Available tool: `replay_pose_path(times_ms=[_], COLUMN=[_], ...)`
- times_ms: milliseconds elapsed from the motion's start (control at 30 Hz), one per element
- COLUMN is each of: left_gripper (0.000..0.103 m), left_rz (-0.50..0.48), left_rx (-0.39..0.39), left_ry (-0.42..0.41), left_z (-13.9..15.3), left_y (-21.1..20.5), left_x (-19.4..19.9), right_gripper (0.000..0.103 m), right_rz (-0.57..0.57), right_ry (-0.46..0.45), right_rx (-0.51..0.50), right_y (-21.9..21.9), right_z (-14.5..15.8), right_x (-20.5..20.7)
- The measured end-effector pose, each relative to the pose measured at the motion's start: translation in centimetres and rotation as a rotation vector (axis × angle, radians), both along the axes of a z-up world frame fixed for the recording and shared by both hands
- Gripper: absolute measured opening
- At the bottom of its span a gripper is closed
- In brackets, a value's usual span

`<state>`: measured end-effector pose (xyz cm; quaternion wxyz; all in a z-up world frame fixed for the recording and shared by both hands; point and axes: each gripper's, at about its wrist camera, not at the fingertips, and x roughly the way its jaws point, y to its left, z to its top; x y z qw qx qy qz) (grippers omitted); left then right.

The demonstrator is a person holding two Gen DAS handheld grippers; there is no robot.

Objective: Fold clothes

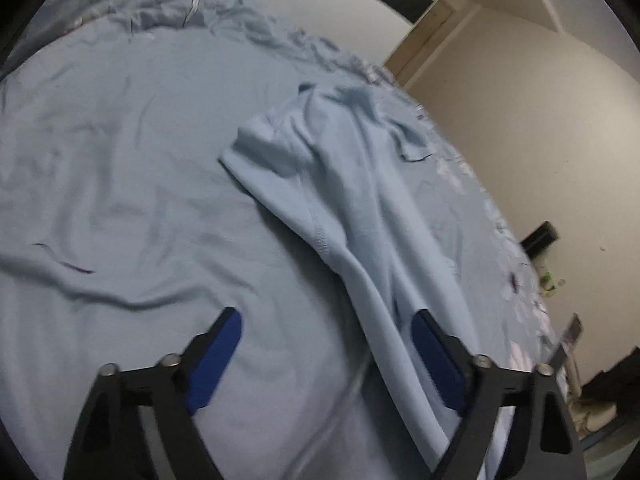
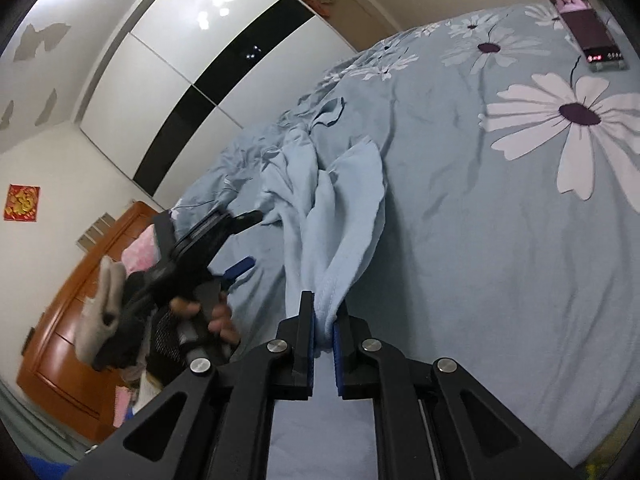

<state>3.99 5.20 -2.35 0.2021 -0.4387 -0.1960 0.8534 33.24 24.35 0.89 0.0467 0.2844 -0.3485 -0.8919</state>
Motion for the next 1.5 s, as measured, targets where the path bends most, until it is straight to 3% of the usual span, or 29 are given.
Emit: replay_pose_path(times_ms=[33,100,167,200,267,467,667,733,800,900,967,1033,1100,1167,1367,1500], left_gripper=[0.066,0.037,0.019,0.0,0.0,0.0,0.003,0.013,0.04,0.051,0.051,0.048,0.016,0.009,0.007,0.007], left_rz=[0.001,0.004,0.007,0.009,0.018,0.043,0.016,0.024,0.034,0.065,0.089,0.093,0.087,0.081,0.078,0.09], left_rx=[-0.002,-0.007,-0.012,-0.014,-0.022,-0.019,0.031,0.027,0.031,0.082,0.123,0.097,0.088,0.131,0.212,0.235], left_ry=[-0.005,-0.014,-0.024,-0.028,-0.026,0.118,0.017,-0.028,-0.057,-0.082,-0.066,-0.03,-0.018,-0.006,0.171,0.302], left_z=[-0.2,-0.7,-1.2,-1.4,-1.5,1.9,1.2,0.2,-1.2,-2.4,-2.5,-2.4,-2.3,-2.1,3.0,9.0], left_y=[0.2,0.7,1.2,1.5,1.7,-2.6,-3.1,-2.2,-1.0,-0.5,-0.6,-0.1,0.2,0.0,-3.7,-9.2], left_x=[-0.1,-0.2,-0.4,-0.5,-0.3,3.6,0.4,-0.8,-2.4,-4.1,-4.5,-4.8,-4.9,-4.5,-1.6,1.3], right_gripper=[0.009,0.009,0.009,0.009,0.009,0.009,0.009,0.009,0.009,0.009,0.009,0.009,0.009,0.009,0.009,0.009], right_rz=[-0.003,-0.011,-0.022,-0.029,-0.051,-0.111,-0.1,-0.089,-0.09,-0.104,-0.119,-0.132,-0.14,-0.141,-0.13,-0.121], right_ry=[-0.005,-0.007,-0.006,-0.006,-0.003,0.016,0.003,-0.001,-0.011,-0.037,-0.051,-0.064,-0.072,-0.075,-0.06,-0.043], right_rx=[0.007,0.03,0.054,0.064,0.082,0.073,0.016,0.042,0.065,0.071,0.062,0.052,0.042,0.036,0.023,0.001], right_y=[0.2,0.8,1.4,1.7,2.4,4.6,4.4,4.1,4.2,4.9,5.6,6.2,6.7,7.0,7.2,7.2], right_z=[-0.1,0.0,0.2,0.3,0.6,1.3,0.5,0.5,0.4,-0.1,-0.6,-1.0,-1.2,-1.4,-1.2,-1.4], right_x=[0.1,0.4,0.9,1.3,1.9,2.7,1.2,1.1,1.1,1.2,1.3,1.3,1.2,1.2,1.2,1.5])
